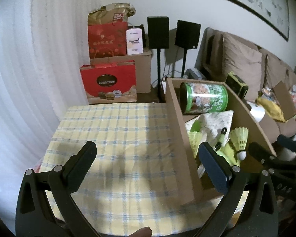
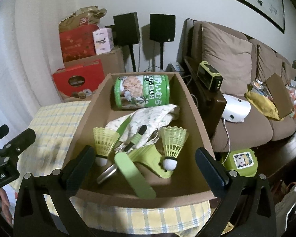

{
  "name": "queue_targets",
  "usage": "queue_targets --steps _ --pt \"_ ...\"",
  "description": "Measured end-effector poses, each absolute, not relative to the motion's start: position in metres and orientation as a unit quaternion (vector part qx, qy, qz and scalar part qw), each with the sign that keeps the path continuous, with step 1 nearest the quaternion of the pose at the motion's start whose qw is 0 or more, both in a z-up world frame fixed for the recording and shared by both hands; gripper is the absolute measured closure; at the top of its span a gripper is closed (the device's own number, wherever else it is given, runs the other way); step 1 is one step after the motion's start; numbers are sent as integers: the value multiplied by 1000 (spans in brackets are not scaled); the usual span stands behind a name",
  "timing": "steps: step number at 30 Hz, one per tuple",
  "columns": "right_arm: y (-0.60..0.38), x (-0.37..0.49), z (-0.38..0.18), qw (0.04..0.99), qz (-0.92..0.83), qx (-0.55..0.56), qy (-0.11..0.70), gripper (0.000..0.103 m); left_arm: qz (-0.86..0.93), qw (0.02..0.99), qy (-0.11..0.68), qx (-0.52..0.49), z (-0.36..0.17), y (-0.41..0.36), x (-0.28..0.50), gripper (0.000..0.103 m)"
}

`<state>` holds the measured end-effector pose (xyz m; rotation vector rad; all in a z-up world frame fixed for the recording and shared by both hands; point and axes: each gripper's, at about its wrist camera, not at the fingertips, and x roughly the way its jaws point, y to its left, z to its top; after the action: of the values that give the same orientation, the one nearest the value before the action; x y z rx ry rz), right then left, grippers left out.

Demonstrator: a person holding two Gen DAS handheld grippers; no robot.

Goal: Organize objects

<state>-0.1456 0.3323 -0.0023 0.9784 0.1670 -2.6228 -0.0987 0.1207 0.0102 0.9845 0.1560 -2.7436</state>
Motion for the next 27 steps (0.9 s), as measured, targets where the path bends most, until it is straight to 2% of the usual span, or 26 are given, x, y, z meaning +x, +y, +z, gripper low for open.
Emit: queue_targets --steps 16,27 --pt "327 -93 9 202 -924 318 59 1 -933 111 85 330 16 100 -39 0" --pt "321 -68 15 214 -926 306 65 1 -934 118 66 331 20 103 -8 0"
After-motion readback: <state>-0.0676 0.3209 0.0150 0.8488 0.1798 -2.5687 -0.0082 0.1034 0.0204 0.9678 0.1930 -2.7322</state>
